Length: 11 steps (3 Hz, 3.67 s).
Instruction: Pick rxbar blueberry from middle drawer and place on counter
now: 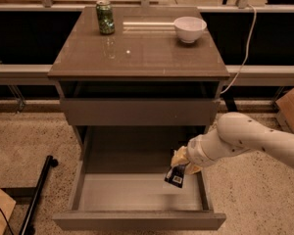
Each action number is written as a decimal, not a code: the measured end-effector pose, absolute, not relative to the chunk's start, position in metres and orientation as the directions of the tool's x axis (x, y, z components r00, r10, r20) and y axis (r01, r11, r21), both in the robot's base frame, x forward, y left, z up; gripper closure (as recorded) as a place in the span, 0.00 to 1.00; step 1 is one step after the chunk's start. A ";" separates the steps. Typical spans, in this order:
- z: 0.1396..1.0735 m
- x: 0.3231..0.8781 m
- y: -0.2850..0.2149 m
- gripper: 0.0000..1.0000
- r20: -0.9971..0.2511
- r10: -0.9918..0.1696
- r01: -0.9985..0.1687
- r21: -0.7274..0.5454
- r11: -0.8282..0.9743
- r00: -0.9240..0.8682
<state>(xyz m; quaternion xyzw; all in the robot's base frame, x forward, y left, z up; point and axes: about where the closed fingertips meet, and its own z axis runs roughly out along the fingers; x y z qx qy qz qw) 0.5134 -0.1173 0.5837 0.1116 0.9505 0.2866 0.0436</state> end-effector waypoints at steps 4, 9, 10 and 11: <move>0.961 0.610 -0.175 1.00 -0.760 0.262 -0.031 0.347 0.937 -0.595; 0.919 0.721 -0.113 0.60 -0.763 0.313 -0.109 0.445 0.889 -0.565; 0.903 0.745 -0.101 0.37 -0.751 0.305 -0.118 0.451 0.884 -0.585; 0.896 0.763 -0.087 0.14 -0.741 0.308 -0.132 0.469 0.873 -0.597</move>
Offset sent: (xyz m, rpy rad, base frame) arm 0.0913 -0.0873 0.2650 -0.3384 -0.5302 -0.1668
